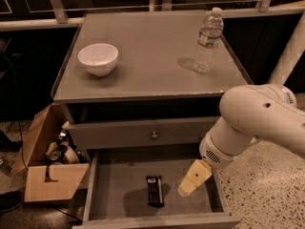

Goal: Pick rxbar chocolate from middle drawer and place on counter

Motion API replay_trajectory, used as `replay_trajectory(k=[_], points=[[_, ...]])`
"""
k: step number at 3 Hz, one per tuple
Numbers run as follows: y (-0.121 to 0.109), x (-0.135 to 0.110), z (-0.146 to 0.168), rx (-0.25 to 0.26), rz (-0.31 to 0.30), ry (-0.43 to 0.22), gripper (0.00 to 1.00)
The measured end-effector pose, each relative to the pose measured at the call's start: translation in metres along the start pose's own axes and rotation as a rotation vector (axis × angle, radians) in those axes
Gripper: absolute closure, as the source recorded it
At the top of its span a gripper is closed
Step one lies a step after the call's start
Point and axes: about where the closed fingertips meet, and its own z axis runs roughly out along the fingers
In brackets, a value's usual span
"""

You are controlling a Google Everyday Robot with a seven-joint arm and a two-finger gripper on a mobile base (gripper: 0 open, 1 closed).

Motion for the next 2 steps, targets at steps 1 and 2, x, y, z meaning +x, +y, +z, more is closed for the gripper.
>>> replay_trajectory(k=[1,2], points=[[0.0,0.0,0.0,0.0,0.0,0.0,0.0],[0.014,-0.004,0.03,-0.054,0.08,-0.014,0.0]])
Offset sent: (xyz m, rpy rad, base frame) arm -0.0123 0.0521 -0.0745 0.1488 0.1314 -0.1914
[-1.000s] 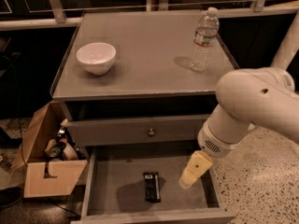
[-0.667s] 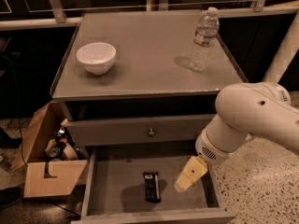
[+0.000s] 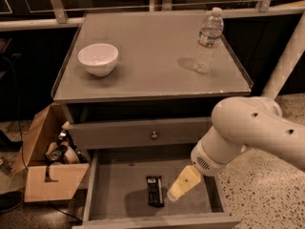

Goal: Pick rxbar chocolate from middle drawer and place on counter

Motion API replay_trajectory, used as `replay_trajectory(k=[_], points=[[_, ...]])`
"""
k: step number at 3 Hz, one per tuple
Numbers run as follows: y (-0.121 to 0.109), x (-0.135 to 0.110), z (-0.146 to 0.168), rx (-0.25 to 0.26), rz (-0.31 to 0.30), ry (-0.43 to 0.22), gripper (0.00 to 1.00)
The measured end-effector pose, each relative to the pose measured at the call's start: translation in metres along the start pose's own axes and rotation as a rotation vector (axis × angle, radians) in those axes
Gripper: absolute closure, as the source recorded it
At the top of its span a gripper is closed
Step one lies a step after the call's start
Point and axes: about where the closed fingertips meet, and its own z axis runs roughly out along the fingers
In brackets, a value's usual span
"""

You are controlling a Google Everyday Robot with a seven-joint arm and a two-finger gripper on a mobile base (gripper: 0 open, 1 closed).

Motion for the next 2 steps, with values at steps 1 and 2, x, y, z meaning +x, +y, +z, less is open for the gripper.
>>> replay_trajectory(k=[1,2], points=[[0.0052,-0.0123,0.0358,-0.027,0.107,-0.014,0.0],[0.0052,-0.0123,0.0359,-0.027,0.107,-0.014,0.0]])
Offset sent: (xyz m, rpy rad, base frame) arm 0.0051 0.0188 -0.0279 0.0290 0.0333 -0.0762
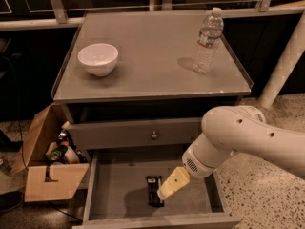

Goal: Pick rxbar chocolate from middle drawer and place on counter

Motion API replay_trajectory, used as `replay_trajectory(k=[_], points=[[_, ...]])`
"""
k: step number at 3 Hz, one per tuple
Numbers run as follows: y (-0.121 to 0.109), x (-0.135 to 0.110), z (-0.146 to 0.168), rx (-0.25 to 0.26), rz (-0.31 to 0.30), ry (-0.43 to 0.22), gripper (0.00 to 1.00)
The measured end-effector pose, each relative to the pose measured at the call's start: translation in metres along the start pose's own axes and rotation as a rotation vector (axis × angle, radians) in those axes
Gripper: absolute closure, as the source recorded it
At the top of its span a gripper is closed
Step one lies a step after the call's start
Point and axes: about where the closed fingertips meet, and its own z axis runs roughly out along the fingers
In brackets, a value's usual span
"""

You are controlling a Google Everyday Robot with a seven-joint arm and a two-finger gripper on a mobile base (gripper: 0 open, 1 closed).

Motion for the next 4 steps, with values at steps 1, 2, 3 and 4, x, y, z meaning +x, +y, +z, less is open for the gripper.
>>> replay_trajectory(k=[1,2,3,4], points=[[0.006,-0.005,0.021,-0.049,0.07,-0.026,0.0],[0.001,-0.012,0.045,-0.037,0.155,-0.056,0.0],[0.0,-0.016,0.048,-0.031,0.188,-0.075,0.0],[0.002,-0.016,0.054,-0.04,0.195,-0.073,0.0]])
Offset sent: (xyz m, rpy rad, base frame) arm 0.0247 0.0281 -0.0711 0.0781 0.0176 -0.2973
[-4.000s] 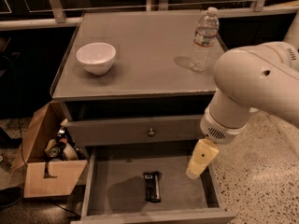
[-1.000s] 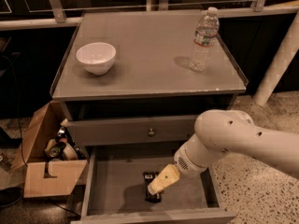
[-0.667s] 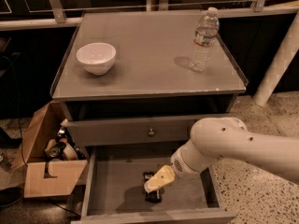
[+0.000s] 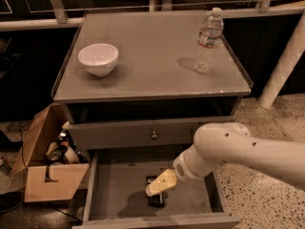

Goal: Pick rxbar chocolate from middle drawer and place on counter

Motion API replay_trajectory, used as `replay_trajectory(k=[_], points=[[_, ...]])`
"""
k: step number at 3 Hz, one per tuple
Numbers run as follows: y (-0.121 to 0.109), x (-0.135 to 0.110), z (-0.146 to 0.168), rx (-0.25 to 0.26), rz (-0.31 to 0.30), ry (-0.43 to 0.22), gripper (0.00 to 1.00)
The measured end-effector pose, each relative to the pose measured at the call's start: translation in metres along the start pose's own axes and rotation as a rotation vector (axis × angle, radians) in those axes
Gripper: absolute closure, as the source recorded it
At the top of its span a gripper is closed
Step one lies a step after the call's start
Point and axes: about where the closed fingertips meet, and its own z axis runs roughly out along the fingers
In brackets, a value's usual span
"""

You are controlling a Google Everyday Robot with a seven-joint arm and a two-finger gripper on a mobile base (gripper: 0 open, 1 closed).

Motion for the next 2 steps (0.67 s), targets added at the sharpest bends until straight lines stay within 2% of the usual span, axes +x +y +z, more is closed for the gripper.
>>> replay_trajectory(k=[1,2], points=[[0.009,0.007,0.035,-0.049,0.037,0.016,0.0],[0.003,0.007,0.066,-0.027,0.089,0.016,0.0]])
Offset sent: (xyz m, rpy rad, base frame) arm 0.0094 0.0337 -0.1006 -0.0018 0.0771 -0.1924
